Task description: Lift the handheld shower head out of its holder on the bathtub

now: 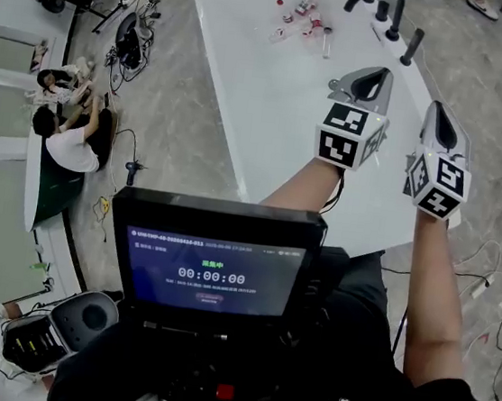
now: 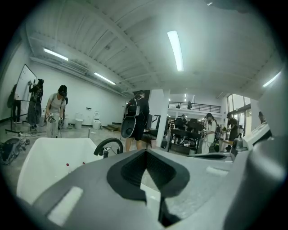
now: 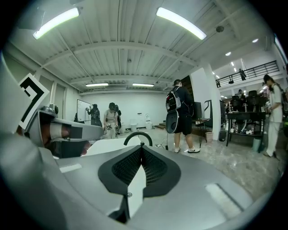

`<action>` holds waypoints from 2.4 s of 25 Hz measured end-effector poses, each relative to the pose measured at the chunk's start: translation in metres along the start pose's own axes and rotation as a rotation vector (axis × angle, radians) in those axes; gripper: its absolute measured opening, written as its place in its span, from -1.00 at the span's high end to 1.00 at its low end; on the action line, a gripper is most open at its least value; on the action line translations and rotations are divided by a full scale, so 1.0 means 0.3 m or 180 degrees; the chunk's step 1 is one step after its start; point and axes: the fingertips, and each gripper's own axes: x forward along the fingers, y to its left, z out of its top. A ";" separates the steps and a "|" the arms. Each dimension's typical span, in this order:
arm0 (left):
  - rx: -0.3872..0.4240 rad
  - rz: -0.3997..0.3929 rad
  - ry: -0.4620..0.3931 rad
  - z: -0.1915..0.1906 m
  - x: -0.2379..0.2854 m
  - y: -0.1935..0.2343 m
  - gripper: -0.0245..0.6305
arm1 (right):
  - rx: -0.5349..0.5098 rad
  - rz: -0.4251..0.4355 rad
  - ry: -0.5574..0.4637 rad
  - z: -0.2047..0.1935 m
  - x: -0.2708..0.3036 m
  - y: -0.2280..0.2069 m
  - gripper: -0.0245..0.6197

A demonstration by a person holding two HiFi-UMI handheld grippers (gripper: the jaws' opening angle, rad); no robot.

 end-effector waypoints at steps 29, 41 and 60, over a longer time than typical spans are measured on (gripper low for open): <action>-0.0175 0.0565 0.0082 -0.635 0.865 0.458 0.92 | -0.0133 0.0406 0.0505 -0.730 1.177 -0.374 0.30; -0.0265 0.0587 0.0142 -0.696 0.971 0.503 0.92 | -0.0188 0.0460 0.0488 -0.747 1.282 -0.369 0.44; -0.0194 0.0540 0.0032 -0.501 0.869 0.423 0.92 | -0.0136 0.0391 0.0390 -0.559 1.135 -0.379 0.45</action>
